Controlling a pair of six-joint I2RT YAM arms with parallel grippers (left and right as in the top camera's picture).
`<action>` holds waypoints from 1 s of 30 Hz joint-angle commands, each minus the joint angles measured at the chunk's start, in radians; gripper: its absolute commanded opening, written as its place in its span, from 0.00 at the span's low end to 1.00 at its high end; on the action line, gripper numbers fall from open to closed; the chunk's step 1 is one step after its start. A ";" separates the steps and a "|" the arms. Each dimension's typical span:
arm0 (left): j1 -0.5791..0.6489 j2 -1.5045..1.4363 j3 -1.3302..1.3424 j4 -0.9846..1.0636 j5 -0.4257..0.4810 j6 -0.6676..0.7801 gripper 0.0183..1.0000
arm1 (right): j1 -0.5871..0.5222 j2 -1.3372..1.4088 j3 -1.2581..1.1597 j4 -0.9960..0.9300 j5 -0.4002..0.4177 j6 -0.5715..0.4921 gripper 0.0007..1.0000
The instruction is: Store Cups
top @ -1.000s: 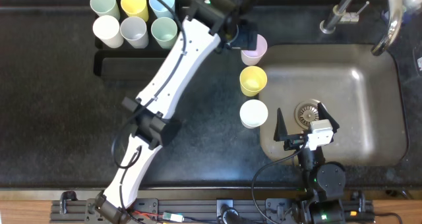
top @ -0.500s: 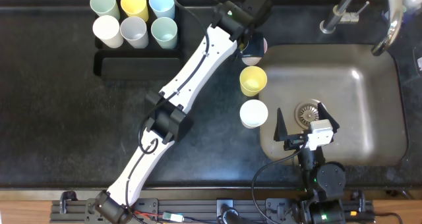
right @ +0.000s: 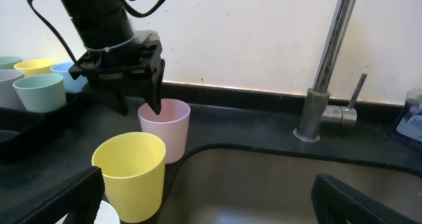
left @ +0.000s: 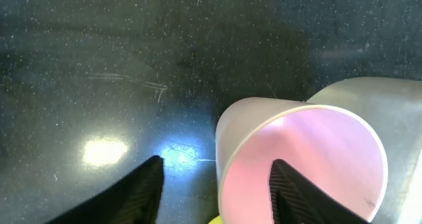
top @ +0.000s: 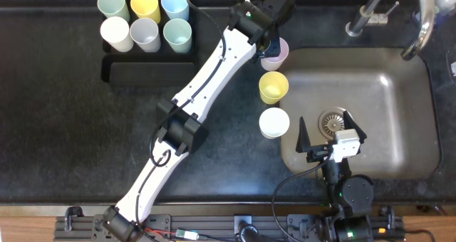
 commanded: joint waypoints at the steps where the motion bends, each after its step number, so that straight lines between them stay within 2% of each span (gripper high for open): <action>1: 0.000 0.025 0.024 0.005 -0.014 -0.003 0.45 | -0.006 -0.008 -0.013 0.005 0.011 -0.003 1.00; 3: 0.002 0.031 0.024 0.005 -0.007 -0.003 0.39 | -0.006 -0.008 -0.013 0.005 0.011 -0.003 1.00; 5: 0.003 0.037 0.024 0.005 0.002 0.002 0.28 | -0.006 -0.008 -0.013 0.005 0.011 -0.003 1.00; 8: 0.003 0.040 0.024 0.005 0.018 0.029 0.02 | -0.006 -0.008 -0.013 0.005 0.011 -0.003 1.00; 14: 0.003 0.013 0.025 0.006 0.029 0.036 0.02 | -0.006 -0.008 -0.013 0.005 0.011 -0.003 1.00; 16: 0.006 -0.029 0.025 0.019 0.026 0.080 0.02 | -0.006 -0.008 -0.013 0.005 0.011 -0.003 1.00; 22: 0.059 -0.253 0.024 -0.008 -0.058 0.164 0.02 | -0.006 -0.008 -0.013 0.005 0.011 -0.003 1.00; 27: 0.214 -0.557 -0.093 -0.011 -0.095 0.303 0.02 | -0.006 -0.008 -0.013 0.005 0.011 -0.003 1.00; 30: 0.396 -0.787 -0.327 -0.005 -0.093 0.346 0.02 | -0.006 -0.008 -0.013 0.005 0.011 -0.003 1.00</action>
